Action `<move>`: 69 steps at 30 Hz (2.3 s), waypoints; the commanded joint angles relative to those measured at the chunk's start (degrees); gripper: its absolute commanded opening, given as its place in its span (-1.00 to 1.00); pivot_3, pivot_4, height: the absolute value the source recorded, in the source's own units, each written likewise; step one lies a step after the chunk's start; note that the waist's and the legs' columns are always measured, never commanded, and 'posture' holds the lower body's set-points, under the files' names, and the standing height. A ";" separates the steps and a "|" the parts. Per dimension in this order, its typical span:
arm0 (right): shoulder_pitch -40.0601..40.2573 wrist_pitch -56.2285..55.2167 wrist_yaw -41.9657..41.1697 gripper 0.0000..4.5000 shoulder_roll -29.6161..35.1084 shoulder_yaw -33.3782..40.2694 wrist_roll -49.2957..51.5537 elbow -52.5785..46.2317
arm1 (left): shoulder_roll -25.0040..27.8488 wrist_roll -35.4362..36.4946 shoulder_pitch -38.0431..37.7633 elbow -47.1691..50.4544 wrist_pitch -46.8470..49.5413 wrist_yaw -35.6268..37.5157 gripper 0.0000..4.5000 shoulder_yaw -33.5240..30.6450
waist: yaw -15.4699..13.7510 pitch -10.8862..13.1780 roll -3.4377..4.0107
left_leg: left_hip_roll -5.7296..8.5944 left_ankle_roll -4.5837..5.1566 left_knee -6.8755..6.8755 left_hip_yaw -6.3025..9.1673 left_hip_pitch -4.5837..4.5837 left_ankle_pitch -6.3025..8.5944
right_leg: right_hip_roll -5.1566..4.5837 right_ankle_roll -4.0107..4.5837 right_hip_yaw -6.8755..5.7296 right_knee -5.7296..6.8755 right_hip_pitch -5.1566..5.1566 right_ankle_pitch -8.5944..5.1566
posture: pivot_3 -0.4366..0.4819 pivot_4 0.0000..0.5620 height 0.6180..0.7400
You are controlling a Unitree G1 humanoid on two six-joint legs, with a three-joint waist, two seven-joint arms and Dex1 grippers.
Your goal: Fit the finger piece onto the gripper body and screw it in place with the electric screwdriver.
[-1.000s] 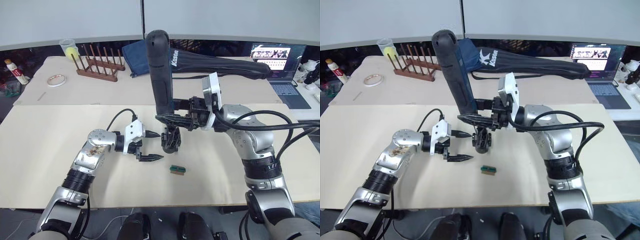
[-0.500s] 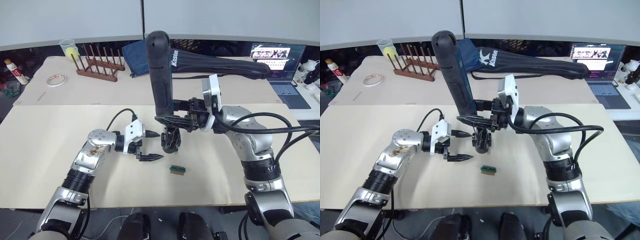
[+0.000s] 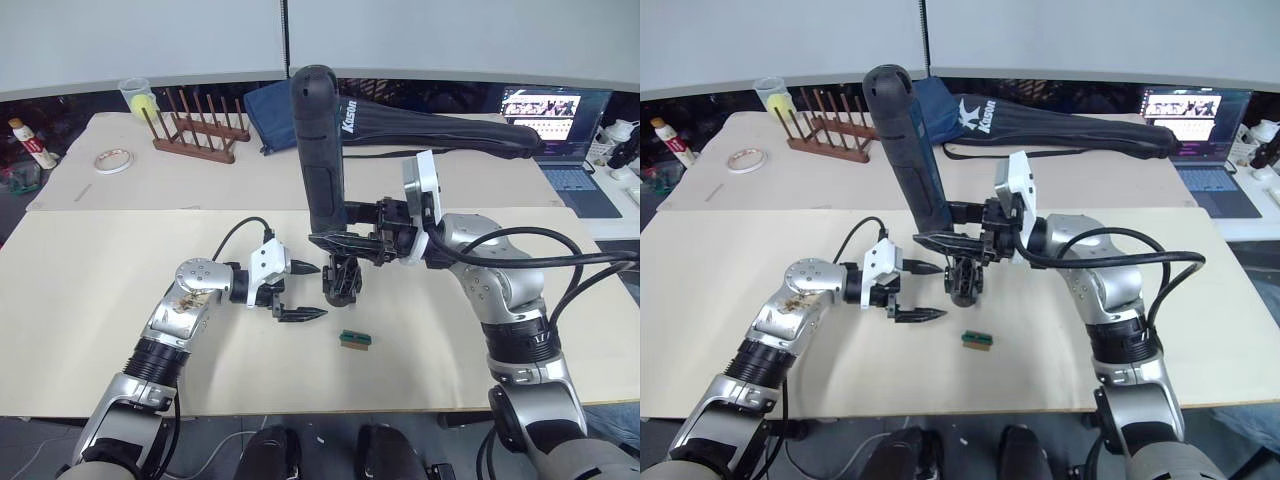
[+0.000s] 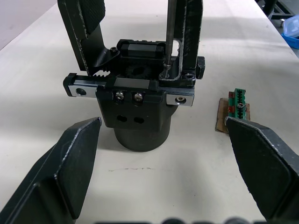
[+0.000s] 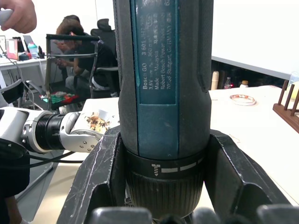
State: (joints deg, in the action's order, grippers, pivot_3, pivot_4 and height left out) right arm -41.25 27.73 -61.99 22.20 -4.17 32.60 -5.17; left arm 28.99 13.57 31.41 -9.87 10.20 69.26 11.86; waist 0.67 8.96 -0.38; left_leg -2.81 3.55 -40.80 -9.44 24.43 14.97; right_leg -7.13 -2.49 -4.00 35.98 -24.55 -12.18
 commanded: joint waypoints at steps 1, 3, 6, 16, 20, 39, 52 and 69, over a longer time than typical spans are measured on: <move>-0.52 -2.43 -0.89 -0.15 0.48 0.65 -0.01 -1.34 | -0.01 0.25 0.71 1.39 -0.59 -0.18 1.00 -0.61 | -0.01 0.00 0.00 | 0.00 0.00 0.00 0.00 0.00 0.00 | 0.00 0.00 0.00 0.00 0.00 0.00 | -0.05 -0.47 1.00; -0.51 -2.53 -0.94 -0.15 0.44 0.68 -0.11 -1.28 | -0.01 0.23 0.72 1.44 -0.57 -0.22 1.00 -0.57 | -0.01 0.00 0.00 | 0.00 0.00 0.00 0.00 0.00 0.00 | 0.00 0.00 0.00 0.00 0.00 0.00 | -0.05 -0.47 1.00; -0.41 -2.62 -0.92 -0.15 0.32 0.68 -0.24 -1.21 | 0.00 0.16 0.80 1.30 -0.65 -0.20 1.00 -0.53 | -0.01 0.00 0.00 | 0.00 0.00 0.00 0.00 0.00 0.00 | 0.00 0.00 0.00 0.00 0.00 0.00 | -0.05 -0.47 1.00; 0.49 -1.68 -0.38 -0.15 0.50 0.70 -0.31 -1.38 | -0.19 -0.27 1.54 0.15 -0.98 -0.31 1.00 -0.41 | -0.04 0.00 0.00 | 0.00 0.00 0.00 0.00 0.00 0.00 | 0.00 0.00 0.00 0.00 0.00 0.00 | -0.05 -0.47 1.00; 1.27 -2.13 -0.19 -0.15 0.42 0.35 -0.79 -1.18 | -1.19 -0.88 2.71 -2.11 -1.48 -0.70 1.00 0.00 | -0.14 0.00 0.00 | 0.01 0.00 0.00 0.01 -0.03 0.00 | 0.00 0.00 -0.01 -0.01 0.05 0.00 | -0.05 -0.47 1.00; 2.24 -1.15 0.25 -0.15 1.54 -0.12 -0.84 -1.02 | -10.69 -6.92 9.07 -21.76 -11.56 -2.79 1.00 2.03 | -0.26 -0.01 -0.02 | 0.04 0.01 -0.02 0.04 -0.04 0.01 | -0.02 0.00 -0.02 -0.03 0.09 0.00 | -0.05 -0.47 1.00; 4.22 -1.95 2.27 -0.15 1.05 0.02 -1.23 -1.52 | -13.37 -8.58 12.31 -30.90 -16.19 -2.89 0.03 1.71 | -0.41 -0.03 -0.05 | 0.03 0.07 -0.05 0.08 -0.07 0.04 | -0.08 -0.01 -0.05 -0.02 0.14 0.01 | -0.05 -0.47 1.00; 4.87 -2.68 -0.46 -0.15 2.58 -2.71 -2.44 6.78 | -12.89 -9.48 13.93 -33.65 -17.61 -1.93 0.03 1.25 | -0.29 -0.15 -0.10 | 0.04 0.33 -0.05 0.15 -0.23 0.20 | -0.13 -0.01 -0.08 0.01 0.29 0.01 | -0.05 -0.47 1.00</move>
State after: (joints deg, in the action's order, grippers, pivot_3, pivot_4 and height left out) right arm -38.07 24.09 -61.48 23.87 -3.90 34.00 -1.96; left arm 15.34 4.56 43.99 -43.65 -7.31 68.34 14.42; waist 0.38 8.81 -0.48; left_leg -2.78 3.88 -40.84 -9.29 24.20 15.17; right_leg -7.26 -2.50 -4.07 36.00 -24.27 -12.17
